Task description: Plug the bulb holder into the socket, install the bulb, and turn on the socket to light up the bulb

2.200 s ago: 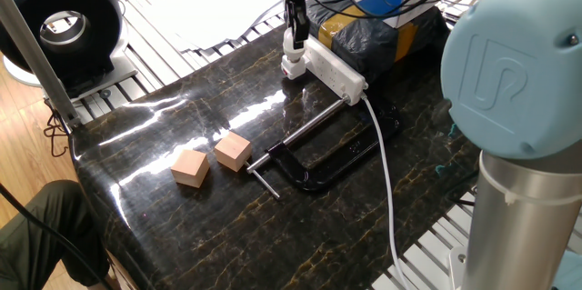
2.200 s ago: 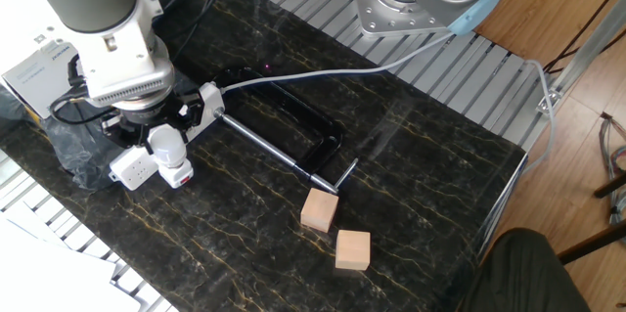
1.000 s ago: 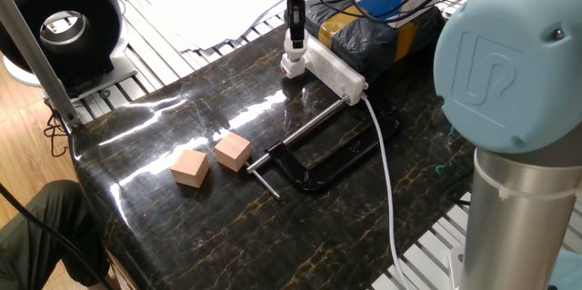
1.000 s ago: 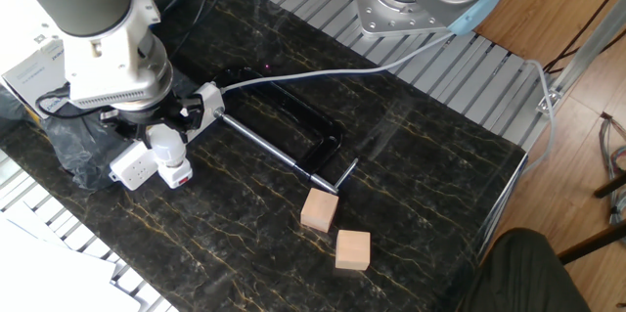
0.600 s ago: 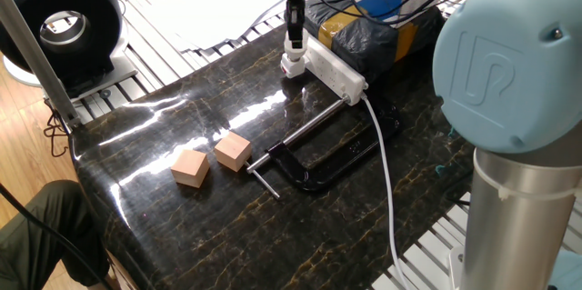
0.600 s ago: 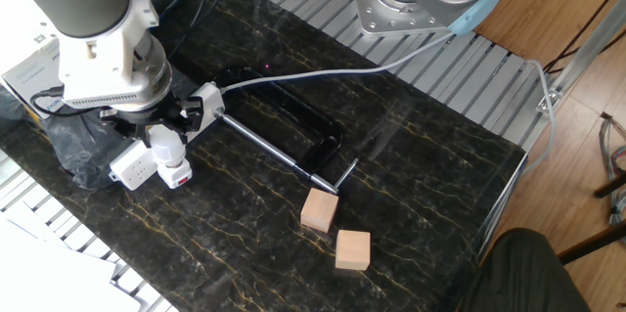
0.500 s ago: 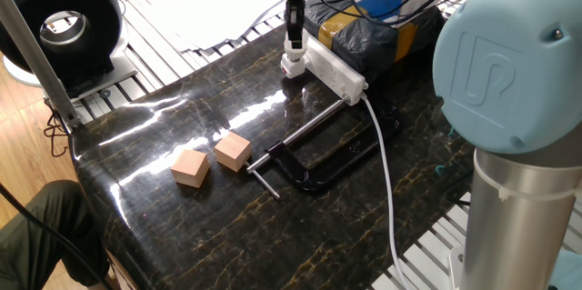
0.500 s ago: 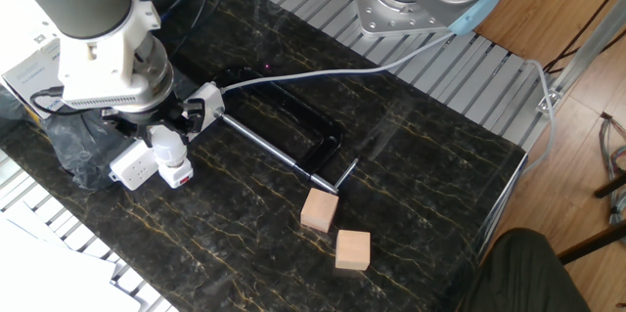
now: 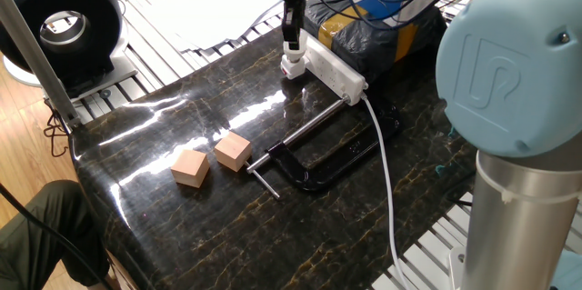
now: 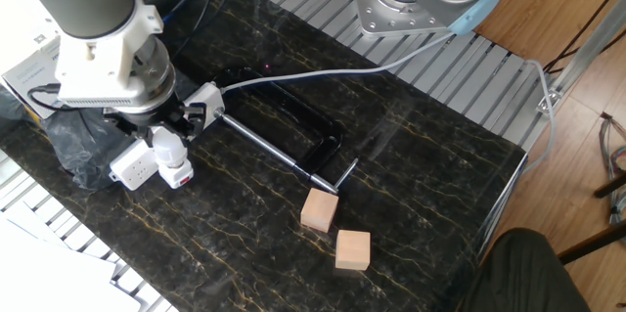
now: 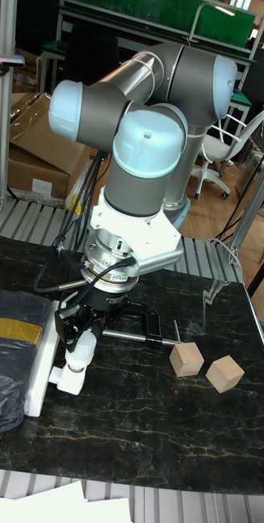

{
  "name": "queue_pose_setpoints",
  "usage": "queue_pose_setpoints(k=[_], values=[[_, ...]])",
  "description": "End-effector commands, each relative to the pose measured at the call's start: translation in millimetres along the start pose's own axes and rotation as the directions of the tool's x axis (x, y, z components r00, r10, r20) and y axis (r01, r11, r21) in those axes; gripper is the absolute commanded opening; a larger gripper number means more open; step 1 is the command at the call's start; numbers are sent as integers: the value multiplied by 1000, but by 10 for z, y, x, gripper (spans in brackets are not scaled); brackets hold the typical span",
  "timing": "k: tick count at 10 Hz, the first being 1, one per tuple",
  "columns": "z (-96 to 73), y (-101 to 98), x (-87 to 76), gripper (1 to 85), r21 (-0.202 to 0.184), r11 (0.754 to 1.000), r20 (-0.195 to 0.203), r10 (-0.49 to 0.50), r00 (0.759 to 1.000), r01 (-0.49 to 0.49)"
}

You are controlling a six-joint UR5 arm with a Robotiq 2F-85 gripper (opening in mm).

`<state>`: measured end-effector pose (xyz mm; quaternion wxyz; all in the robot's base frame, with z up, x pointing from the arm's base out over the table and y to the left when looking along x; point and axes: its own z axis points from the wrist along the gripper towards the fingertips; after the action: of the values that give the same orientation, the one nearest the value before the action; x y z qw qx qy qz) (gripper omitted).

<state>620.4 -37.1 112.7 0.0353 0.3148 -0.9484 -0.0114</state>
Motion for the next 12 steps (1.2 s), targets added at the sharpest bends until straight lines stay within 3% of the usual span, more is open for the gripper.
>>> queue_pose_setpoints(k=[1,4,8,12], values=[[-6,-37,-46,10,11,995,21,96,995,-96],[1,-10,-94,10,-4,990,38,139,990,-139],[1,39,-83,10,-22,977,27,211,977,-210],[3,-21,-108,10,-3,971,39,240,970,-240]])
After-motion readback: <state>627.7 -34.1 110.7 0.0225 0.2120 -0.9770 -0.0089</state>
